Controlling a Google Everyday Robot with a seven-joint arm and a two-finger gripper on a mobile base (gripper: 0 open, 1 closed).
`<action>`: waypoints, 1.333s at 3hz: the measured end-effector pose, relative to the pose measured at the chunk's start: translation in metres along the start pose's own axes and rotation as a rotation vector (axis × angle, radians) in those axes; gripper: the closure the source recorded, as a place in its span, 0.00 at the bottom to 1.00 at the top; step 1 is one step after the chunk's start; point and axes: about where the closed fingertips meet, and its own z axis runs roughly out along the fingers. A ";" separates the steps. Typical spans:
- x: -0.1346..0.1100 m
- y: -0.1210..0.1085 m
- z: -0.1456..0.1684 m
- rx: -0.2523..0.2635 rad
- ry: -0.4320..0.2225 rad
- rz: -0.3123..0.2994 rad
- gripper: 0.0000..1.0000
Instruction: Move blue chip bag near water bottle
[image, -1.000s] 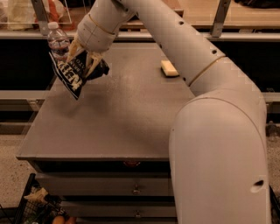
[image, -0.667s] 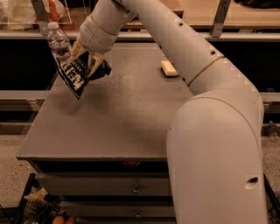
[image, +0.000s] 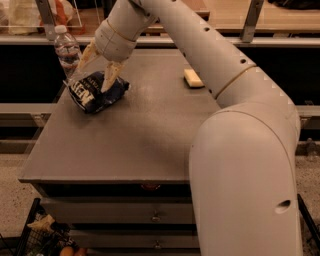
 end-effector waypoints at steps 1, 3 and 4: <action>0.001 0.001 0.000 -0.007 -0.003 0.000 0.00; 0.012 0.013 -0.011 0.004 0.010 0.035 0.00; 0.024 0.025 -0.022 0.015 0.027 0.072 0.00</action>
Offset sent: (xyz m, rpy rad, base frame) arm -0.0026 -0.0079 0.0045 -0.0161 0.0023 0.0106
